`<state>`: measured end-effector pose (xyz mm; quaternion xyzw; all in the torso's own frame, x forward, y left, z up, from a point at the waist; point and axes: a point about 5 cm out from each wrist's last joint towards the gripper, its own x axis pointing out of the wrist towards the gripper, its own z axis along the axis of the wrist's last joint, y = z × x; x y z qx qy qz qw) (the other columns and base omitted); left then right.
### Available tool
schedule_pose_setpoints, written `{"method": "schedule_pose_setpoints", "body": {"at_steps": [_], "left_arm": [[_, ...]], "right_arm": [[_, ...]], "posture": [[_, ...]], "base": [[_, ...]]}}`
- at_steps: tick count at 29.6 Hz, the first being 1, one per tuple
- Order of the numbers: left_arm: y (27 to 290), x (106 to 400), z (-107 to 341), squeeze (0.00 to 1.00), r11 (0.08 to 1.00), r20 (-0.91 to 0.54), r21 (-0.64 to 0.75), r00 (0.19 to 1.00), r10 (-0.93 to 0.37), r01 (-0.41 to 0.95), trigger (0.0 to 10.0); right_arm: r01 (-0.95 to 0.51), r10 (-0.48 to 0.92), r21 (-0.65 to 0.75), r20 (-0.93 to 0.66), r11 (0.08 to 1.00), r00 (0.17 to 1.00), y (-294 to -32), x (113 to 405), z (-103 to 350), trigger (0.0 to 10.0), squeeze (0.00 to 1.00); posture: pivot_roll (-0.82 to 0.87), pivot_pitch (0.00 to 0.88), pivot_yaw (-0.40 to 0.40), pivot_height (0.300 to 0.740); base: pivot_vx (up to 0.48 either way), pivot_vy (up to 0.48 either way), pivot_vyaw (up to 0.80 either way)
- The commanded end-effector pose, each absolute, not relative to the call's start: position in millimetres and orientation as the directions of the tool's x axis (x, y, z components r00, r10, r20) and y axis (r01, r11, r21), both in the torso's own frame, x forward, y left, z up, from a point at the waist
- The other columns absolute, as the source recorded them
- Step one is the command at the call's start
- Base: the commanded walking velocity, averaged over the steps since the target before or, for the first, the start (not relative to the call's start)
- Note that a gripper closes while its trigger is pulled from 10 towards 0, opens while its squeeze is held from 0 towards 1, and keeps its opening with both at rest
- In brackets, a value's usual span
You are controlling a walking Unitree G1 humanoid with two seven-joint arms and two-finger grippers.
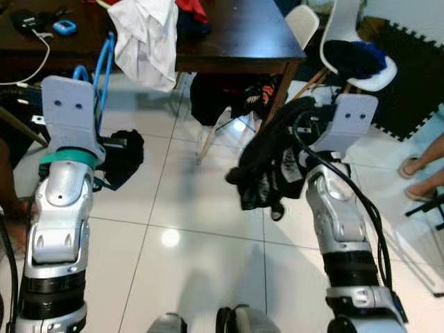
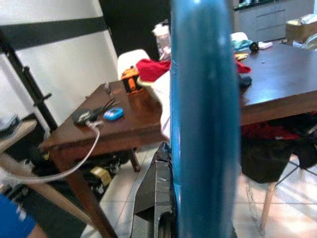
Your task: Hang hanger
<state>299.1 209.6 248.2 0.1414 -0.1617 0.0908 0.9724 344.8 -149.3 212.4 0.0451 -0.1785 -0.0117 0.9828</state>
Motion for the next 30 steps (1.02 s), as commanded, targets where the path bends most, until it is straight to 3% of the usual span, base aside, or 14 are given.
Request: {"method": "schedule_pose_setpoints", "body": {"at_steps": [1,11,19,30], "left_arm": [[203.6,299.8,248.4,0.0,0.947,0.346,0.252,0.933,0.104,-0.199,10.0],[202.9,299.9,256.8,0.0,0.932,0.385,0.298,0.919,0.079,-0.205,10.0],[213.1,300.0,299.5,0.0,0.886,0.52,0.364,0.852,0.064,-0.289,10.0],[216.0,295.2,322.1,0.0,0.858,0.576,0.394,0.816,0.049,-0.33,10.0]], "right_arm": [[0.042,-0.081,0.116,0.363,0.992,0.928,-158.8,344.6,215.2,10.0,0.0],[0.042,-0.092,0.135,0.389,0.99,0.917,-162.1,345.1,220.5,10.0,0.0],[-0.169,0.08,0.143,0.481,0.975,0.873,-129.5,345.1,242.7,10.0,0.0],[-0.254,0.141,0.155,0.516,0.955,0.845,-104.1,349.3,255.8,10.0,0.0]], "posture": [[0.11,0.056,-0.007,0.74],[0.11,0.058,-0.002,0.74],[0.14,0.064,0.017,0.74],[0.19,0.085,0.033,0.74]], "base": [[0.431,0.0,-0.8],[0.433,0.0,-0.75],[0.436,0.0,0.0],[0.438,0.0,0.0]]}}
